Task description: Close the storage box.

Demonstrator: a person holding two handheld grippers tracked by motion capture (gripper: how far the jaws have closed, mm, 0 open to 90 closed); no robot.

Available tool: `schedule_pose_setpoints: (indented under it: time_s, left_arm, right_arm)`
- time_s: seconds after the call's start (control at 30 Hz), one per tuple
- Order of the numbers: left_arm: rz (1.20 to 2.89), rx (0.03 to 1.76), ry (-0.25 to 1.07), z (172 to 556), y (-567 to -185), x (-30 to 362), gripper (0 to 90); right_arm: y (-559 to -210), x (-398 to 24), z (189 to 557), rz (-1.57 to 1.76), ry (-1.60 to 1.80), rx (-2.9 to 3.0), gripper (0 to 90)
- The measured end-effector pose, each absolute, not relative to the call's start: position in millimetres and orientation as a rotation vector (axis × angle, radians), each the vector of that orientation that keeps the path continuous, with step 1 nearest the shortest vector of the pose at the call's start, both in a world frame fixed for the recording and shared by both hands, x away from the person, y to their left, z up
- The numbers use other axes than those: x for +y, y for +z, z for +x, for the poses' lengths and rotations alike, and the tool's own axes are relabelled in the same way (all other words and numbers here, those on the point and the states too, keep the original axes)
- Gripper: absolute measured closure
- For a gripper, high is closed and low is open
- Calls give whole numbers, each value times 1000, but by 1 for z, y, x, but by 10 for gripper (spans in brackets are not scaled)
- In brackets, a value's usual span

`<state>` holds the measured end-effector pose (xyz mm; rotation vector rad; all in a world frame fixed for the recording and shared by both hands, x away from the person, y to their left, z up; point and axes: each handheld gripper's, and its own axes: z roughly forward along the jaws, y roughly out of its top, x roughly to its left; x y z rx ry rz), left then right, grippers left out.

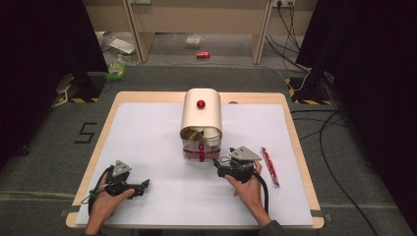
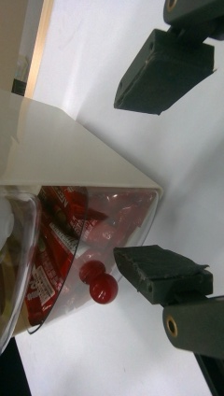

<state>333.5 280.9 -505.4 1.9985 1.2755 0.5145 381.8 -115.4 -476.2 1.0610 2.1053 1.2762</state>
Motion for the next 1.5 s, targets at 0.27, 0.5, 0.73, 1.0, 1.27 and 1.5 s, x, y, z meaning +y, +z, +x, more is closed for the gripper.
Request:
schedule_pose_setpoints:
  time_s: [0.27,0.5,0.73,1.0,1.27,1.5]
  left_arm:
    - [1999,1276,514,333,-505,281,52]
    - [1999,1276,514,334,-505,281,52]
    - [1999,1276,514,334,-505,281,52]
    - [1999,1276,515,334,-505,281,51]
    - [2000,1275,516,333,-505,281,51]
    - [1999,1275,516,333,-505,281,52]
  right_arm:
    - [-474,-125,379,1084,1276,2112,244]
    - [-471,-133,378,1096,1283,2114,244]
    - [-470,-136,376,1100,1282,2116,244]
    - [-469,-137,373,1091,1284,2122,242]
    - [-466,-143,371,1103,1289,2107,240]
    - [-466,-146,367,1111,1285,2122,237]
